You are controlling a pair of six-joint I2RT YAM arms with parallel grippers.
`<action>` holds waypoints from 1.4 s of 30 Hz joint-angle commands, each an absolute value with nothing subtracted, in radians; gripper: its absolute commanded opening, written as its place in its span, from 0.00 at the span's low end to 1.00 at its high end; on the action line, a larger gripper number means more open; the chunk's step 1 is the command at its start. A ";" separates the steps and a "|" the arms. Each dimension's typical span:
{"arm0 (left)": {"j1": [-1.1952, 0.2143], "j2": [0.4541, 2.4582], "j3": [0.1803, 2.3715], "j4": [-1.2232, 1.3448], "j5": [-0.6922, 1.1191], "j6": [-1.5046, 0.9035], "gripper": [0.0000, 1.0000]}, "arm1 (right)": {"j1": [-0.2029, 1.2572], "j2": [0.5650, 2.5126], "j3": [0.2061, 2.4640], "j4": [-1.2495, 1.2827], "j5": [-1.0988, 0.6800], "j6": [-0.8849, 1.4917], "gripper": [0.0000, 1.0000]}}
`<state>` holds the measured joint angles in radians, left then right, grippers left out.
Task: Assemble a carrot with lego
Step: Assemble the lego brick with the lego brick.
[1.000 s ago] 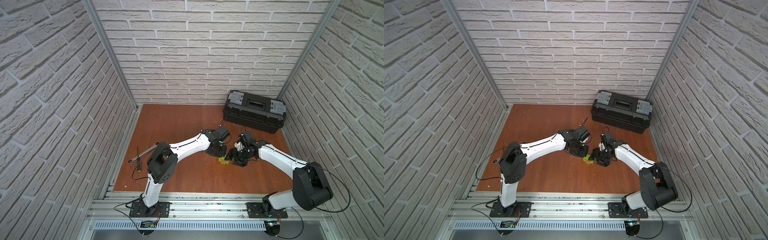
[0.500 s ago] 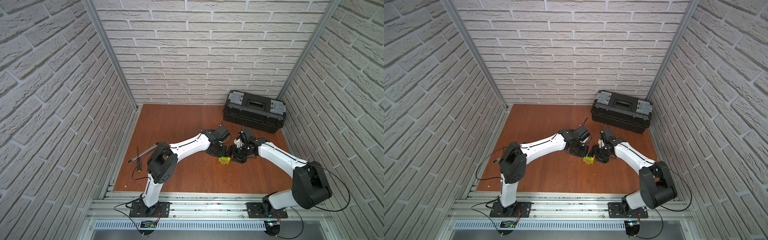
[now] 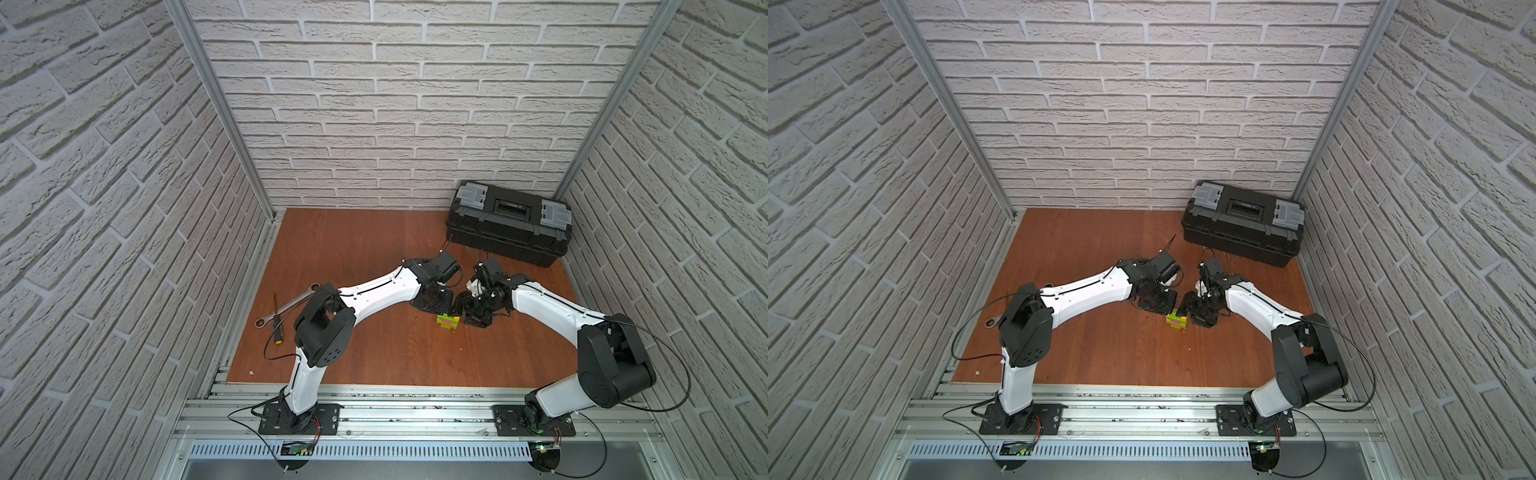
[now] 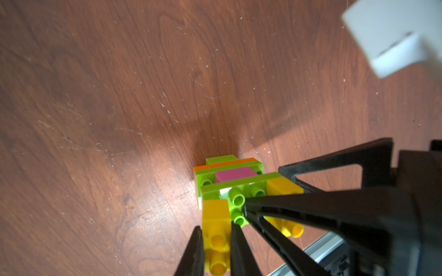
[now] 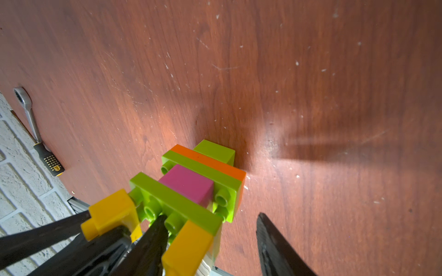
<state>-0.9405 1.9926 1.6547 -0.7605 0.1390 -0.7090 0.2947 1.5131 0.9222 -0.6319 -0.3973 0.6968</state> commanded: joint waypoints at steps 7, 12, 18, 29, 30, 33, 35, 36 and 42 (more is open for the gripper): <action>-0.935 1.995 1.684 -0.776 0.137 -0.698 0.00 | 0.302 1.531 0.928 -0.644 -0.356 0.668 0.59; -0.937 1.995 1.689 -0.798 0.115 -0.688 0.00 | 0.302 1.534 0.925 -0.644 -0.348 0.668 0.59; -0.942 1.997 1.690 -0.802 0.100 -0.683 0.00 | 0.303 1.539 0.924 -0.643 -0.346 0.669 0.58; -0.947 2.008 1.694 -0.791 0.100 -0.687 0.00 | 0.302 1.543 0.920 -0.644 -0.339 0.671 0.57; -0.947 2.008 1.695 -0.790 0.100 -0.688 0.00 | 0.303 1.543 0.919 -0.644 -0.339 0.670 0.57; -0.948 2.009 1.697 -0.790 0.101 -0.690 0.00 | 0.302 1.546 0.916 -0.643 -0.338 0.670 0.57; -0.948 2.008 1.697 -0.789 0.100 -0.690 0.00 | 0.302 1.546 0.913 -0.642 -0.338 0.670 0.56; -0.948 2.009 1.697 -0.787 0.100 -0.691 0.00 | 0.302 1.547 0.911 -0.641 -0.338 0.670 0.56; -0.949 2.012 1.700 -0.790 0.102 -0.685 0.00 | 0.302 1.551 0.899 -0.638 -0.340 0.669 0.56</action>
<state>-0.9440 1.9965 1.6779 -0.7856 0.1123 -0.6994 0.2947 1.5185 0.9249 -0.6239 -0.3992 0.6754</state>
